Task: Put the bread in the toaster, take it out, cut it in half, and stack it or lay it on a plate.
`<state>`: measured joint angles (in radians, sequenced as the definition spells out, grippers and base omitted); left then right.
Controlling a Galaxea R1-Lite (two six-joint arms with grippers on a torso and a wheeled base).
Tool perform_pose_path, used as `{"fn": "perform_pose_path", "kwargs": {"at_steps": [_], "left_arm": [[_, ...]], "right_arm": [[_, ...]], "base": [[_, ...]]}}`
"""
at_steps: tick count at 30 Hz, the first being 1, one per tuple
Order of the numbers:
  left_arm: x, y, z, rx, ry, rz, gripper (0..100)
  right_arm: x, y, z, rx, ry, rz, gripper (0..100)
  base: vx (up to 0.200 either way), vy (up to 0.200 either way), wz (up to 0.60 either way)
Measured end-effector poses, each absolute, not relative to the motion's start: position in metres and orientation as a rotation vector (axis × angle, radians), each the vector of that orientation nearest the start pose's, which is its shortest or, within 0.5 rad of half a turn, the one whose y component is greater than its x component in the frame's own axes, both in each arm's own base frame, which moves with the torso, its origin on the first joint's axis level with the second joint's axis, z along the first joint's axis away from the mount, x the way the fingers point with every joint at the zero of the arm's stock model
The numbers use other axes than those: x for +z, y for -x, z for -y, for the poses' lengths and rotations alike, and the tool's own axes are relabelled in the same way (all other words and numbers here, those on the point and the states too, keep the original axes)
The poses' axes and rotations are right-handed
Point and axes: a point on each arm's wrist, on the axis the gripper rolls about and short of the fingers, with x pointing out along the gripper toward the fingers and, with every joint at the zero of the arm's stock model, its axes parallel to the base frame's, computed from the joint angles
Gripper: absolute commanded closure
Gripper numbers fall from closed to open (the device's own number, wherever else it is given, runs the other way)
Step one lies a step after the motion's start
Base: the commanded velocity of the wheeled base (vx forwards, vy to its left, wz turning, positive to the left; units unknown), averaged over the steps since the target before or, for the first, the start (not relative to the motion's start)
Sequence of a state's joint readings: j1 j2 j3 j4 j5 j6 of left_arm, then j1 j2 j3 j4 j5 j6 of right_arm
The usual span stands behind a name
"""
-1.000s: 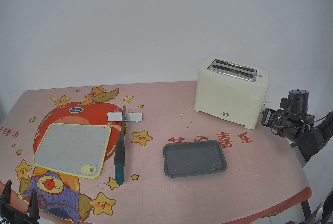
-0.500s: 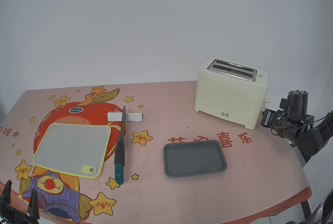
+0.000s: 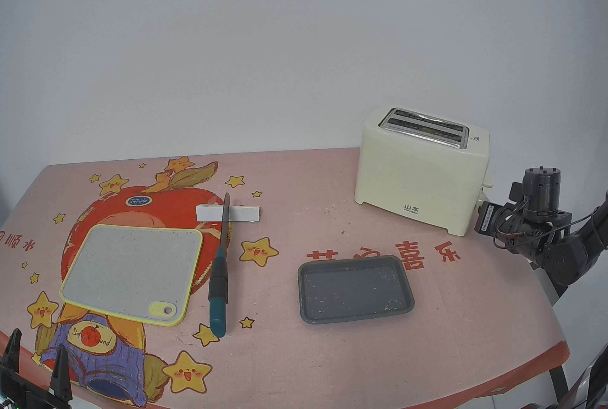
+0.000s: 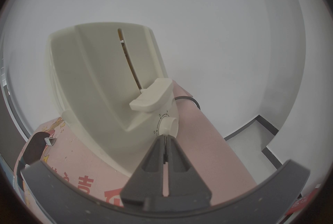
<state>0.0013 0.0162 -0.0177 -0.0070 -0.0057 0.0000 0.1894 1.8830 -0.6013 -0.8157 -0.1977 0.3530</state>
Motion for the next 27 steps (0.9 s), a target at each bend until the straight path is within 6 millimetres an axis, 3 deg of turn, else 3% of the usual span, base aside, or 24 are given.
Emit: {"fn": "perform_pose_path", "kwargs": {"at_steps": [27], "left_arm": [[0.0815, 0.0229, 0.0002, -0.004, 0.0, 0.009, 0]], "right_arm": [[0.0894, -0.301, -0.0538, -0.09, -0.253, -0.465, 100]], "base": [[0.0, 0.0, 0.0]]}}
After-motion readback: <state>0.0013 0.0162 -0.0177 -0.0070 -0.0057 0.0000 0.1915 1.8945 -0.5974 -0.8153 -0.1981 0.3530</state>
